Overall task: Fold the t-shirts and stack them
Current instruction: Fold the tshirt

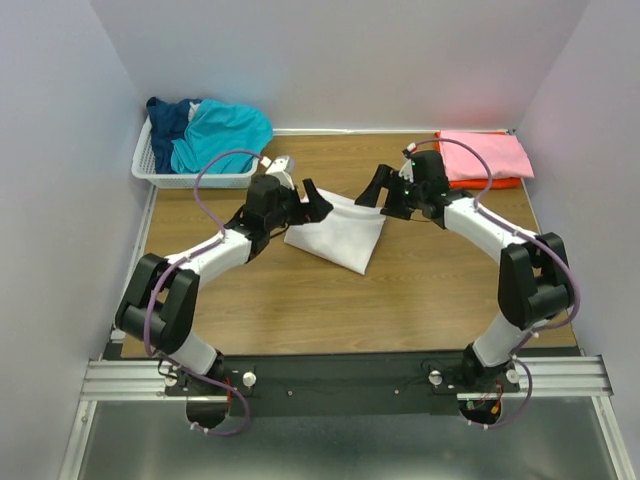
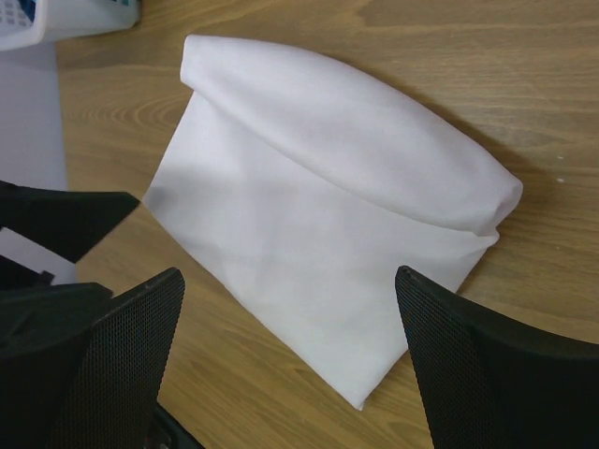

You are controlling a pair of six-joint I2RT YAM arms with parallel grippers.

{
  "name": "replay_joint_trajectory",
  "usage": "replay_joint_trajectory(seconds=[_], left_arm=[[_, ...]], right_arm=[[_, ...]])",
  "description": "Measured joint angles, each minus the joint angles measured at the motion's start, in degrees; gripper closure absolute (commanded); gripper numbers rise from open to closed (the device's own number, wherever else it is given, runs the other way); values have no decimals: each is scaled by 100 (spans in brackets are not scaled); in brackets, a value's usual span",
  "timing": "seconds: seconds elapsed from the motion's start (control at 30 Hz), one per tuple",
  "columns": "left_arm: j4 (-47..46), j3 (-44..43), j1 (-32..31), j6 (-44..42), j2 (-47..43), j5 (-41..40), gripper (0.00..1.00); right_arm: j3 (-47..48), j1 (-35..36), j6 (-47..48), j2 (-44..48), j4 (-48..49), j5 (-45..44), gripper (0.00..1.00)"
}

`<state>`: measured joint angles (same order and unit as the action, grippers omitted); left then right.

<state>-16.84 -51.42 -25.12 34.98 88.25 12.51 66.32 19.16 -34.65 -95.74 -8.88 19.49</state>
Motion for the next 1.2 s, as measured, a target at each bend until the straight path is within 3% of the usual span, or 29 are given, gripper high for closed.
replay_joint_trajectory(seconds=[0.27, 0.7, 1.0, 1.2], left_arm=[[-111, 522, -7, 144, 520, 131, 2], [-636, 1207, -9, 177, 688, 120, 1], [-529, 1261, -9, 168, 527, 79, 2], [-9, 1279, -9, 136, -140, -162, 2]], right_arm=[[212, 2, -109, -981, 240, 398, 0], [1025, 4, -111, -2013, 306, 66, 0], [1392, 13, 52, -2022, 282, -140, 0], [1215, 13, 170, -1335, 330, -173, 0]])
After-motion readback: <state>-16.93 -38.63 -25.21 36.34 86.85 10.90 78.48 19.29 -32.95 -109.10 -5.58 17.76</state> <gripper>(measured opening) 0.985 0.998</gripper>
